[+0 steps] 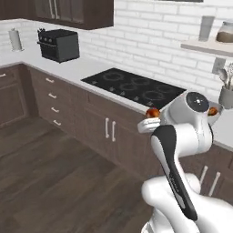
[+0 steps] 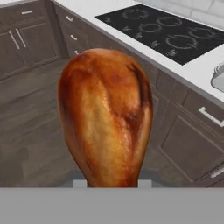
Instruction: Place one onion and one chicken drumstick in each tupperware on the nearby counter, to pack two identical lunches.
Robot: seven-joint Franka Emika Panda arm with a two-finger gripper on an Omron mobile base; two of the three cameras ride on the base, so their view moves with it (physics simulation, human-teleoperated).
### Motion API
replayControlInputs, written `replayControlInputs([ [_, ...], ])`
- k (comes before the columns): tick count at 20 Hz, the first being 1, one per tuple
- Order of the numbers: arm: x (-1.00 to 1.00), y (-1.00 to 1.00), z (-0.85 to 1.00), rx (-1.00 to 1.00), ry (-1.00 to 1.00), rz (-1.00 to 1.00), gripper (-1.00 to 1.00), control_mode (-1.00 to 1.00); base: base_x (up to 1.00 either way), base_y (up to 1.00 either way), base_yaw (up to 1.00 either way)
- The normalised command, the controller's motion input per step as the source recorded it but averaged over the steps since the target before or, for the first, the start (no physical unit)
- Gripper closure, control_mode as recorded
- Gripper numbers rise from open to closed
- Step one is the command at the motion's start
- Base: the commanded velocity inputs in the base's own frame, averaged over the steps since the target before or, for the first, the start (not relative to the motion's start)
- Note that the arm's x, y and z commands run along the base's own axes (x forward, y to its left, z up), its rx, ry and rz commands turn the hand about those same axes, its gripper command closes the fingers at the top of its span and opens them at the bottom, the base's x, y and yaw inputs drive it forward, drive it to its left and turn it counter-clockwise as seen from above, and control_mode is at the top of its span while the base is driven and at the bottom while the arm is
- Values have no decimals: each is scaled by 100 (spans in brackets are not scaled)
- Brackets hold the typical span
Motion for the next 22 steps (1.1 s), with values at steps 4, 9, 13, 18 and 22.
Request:
replayControlInputs([
  [4,0,0,0,0,0,0,100,100,65,-11,-73],
  [9,0,0,0,0,0,0,100,100,37,-42,-77],
  [13,0,0,0,0,0,0,100,100,20,-40,-82],
  [18,0,0,0,0,0,0,100,100,32,-24,-80],
  [22,0,0,0,0,0,0,100,100,58,-13,-71],
])
